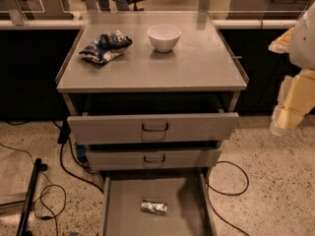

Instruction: Pick redbull can from bottom drawer and place on counter

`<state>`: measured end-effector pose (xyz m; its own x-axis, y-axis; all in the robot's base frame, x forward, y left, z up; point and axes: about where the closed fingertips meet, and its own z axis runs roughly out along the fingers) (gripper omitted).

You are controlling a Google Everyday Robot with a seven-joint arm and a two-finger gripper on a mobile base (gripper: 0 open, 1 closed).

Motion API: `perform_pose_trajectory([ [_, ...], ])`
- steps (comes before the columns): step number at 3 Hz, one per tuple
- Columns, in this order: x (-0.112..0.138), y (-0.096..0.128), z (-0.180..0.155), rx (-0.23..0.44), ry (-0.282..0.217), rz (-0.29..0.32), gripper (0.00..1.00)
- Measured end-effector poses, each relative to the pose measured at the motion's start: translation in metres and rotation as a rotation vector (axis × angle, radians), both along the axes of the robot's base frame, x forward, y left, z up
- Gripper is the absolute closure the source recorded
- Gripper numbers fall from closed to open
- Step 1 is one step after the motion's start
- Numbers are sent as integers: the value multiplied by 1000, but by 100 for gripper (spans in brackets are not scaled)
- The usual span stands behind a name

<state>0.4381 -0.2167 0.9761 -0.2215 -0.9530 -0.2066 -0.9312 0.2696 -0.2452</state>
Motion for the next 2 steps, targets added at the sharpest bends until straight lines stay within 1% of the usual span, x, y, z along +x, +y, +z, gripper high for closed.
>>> perform_pose_trajectory([
  [1, 0, 0, 0, 0, -1, 0, 0],
  [2, -2, 6, -11, 40, -3, 6, 0],
])
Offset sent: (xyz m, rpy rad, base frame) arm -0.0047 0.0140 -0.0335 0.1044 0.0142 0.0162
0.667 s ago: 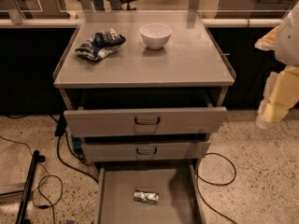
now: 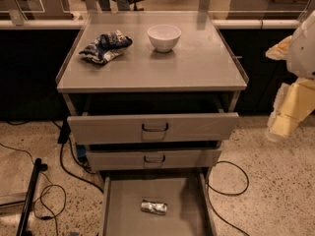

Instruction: Pick redbull can from bottom drawer and place on counter

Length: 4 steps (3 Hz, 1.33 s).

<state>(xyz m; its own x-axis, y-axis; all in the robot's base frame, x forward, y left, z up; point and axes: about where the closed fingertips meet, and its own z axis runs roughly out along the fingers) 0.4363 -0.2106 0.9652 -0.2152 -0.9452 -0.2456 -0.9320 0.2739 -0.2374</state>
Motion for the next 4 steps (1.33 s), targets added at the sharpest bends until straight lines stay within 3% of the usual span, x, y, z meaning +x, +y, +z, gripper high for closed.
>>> perform_pose_trajectory([
  [1, -6, 3, -21, 50, -15, 5, 0],
  [3, -12, -2, -102, 136, -112, 2, 0],
  [4, -2, 0, -146, 133, -106, 5, 0],
])
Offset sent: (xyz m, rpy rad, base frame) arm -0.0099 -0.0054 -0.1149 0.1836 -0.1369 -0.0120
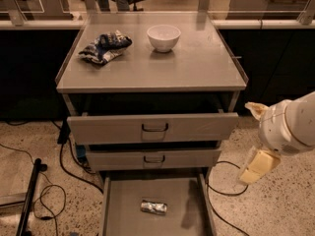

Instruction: Pick redbull can from bottom drawer and place on counter

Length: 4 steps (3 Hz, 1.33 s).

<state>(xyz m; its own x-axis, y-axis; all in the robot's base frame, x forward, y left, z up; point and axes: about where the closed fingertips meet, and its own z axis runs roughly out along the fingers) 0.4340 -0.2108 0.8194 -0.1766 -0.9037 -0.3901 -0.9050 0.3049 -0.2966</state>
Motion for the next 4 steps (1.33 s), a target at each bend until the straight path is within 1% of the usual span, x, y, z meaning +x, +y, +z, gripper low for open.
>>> perform_pose_trajectory([
  [1, 0, 0, 0, 0, 0, 0, 0],
  [2, -5, 5, 3, -7, 1, 18, 0],
  [3, -9, 23, -28, -9, 34, 77, 0],
  [4, -16, 39, -92, -22, 89, 126, 0],
])
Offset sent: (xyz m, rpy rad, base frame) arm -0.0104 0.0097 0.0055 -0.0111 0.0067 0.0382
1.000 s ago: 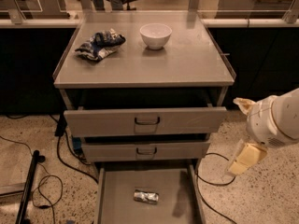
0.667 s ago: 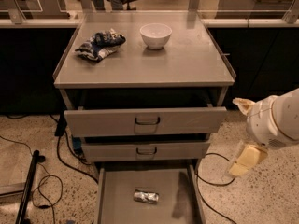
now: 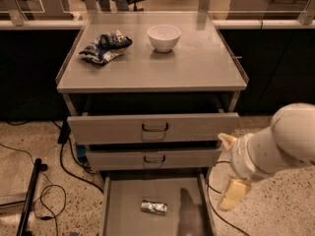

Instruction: Pick redbull can from bottom drawer and place on counter

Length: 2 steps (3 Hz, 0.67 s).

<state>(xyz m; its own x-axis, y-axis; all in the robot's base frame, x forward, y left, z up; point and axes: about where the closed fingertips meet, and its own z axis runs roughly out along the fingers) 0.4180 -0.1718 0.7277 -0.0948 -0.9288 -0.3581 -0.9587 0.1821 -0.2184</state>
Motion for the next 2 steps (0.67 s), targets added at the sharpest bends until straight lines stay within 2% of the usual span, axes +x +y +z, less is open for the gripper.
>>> perform_pose_trajectory([
  [2, -3, 13, -100, 15, 38, 26, 0],
])
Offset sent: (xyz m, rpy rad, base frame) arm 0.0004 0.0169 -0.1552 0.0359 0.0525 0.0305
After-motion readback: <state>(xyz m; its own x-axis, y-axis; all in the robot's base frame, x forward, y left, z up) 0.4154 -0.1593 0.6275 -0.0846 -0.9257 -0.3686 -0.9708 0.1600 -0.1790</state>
